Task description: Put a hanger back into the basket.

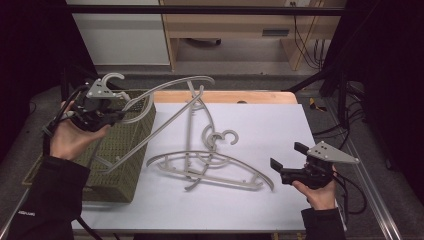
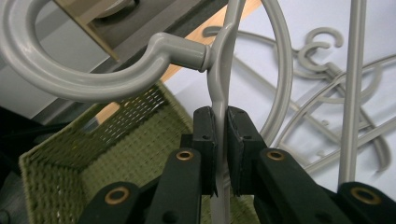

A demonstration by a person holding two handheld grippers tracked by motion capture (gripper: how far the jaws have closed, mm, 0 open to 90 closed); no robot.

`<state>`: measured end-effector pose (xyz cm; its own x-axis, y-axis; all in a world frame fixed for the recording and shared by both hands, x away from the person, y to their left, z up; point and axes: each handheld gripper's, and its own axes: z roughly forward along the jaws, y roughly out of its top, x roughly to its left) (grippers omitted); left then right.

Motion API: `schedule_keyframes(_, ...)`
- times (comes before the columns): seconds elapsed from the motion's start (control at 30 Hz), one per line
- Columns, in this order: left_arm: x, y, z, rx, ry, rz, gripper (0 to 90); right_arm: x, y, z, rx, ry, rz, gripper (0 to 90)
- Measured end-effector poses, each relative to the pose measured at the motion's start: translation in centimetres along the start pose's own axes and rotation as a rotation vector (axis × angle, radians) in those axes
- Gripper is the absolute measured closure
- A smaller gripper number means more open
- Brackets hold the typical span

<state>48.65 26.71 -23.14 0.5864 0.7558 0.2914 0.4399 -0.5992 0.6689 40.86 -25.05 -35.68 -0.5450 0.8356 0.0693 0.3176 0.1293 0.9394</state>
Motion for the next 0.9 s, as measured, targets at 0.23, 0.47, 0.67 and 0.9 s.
schedule_keyframes(0.23, 2.6, -1.5, 0.2, 0.026, 0.054, -0.023, 82.7, 0.0, 0.0, 0.0, -0.001, -0.002, 0.000, 3.3)
schedule_keyframes(0.47, 4.7, -3.0, 0.7, 0.057, 0.100, -0.047, 82.7, 0.0, 0.0, 0.1, 0.002, -0.004, 0.003, 3.3)
schedule_keyframes(0.67, 6.3, -4.6, 1.0, 0.072, 0.128, -0.073, 82.7, 0.0, -0.1, 0.3, 0.006, -0.007, 0.000, 3.3)
schedule_keyframes(0.9, 8.4, -6.6, 0.8, 0.092, 0.158, -0.110, 82.7, 0.0, -0.2, 0.4, 0.014, -0.006, 0.001, 3.3)
